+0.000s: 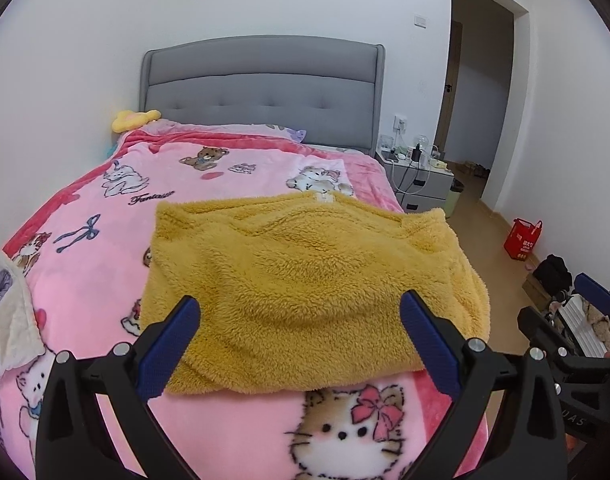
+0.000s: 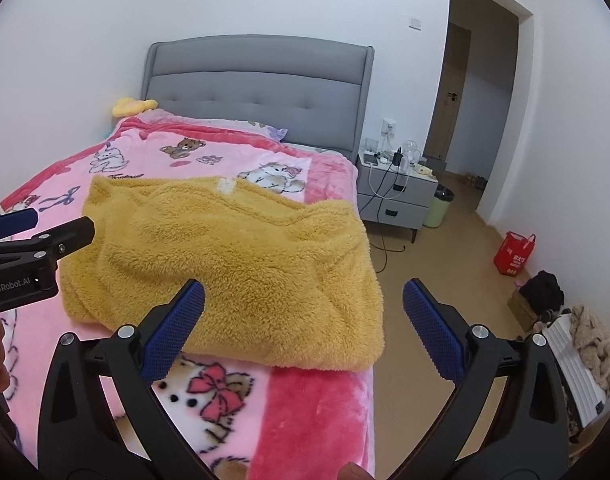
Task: Fold large clothes
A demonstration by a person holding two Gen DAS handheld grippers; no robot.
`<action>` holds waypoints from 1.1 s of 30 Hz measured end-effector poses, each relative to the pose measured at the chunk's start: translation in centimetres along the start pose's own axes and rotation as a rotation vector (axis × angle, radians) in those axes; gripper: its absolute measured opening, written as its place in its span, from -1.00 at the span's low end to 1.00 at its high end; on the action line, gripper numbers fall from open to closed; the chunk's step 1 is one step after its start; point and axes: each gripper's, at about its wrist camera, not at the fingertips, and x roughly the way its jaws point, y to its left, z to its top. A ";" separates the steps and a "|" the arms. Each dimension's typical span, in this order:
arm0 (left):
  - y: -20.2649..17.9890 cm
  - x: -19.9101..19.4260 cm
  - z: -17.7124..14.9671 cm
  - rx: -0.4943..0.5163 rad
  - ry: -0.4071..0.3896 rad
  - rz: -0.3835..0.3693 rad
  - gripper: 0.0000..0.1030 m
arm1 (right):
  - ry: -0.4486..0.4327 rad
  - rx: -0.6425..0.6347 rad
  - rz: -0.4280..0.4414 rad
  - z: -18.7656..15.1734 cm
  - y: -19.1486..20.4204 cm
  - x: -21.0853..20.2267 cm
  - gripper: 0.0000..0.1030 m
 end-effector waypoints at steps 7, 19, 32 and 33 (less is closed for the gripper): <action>0.1 -0.1 0.1 -0.016 0.000 -0.039 0.90 | -0.011 0.010 0.007 0.2 0.0 0.1 0.85; 0.1 -0.2 0.7 -0.003 -0.025 0.009 0.90 | -0.018 -0.008 0.006 0.5 0.6 0.0 0.85; 0.7 -0.2 1.0 -0.006 -0.023 0.010 0.90 | -0.029 -0.017 0.005 0.9 0.9 -0.2 0.85; 0.8 -0.1 1.0 -0.008 -0.016 0.003 0.90 | -0.029 -0.017 0.007 0.9 0.9 -0.1 0.85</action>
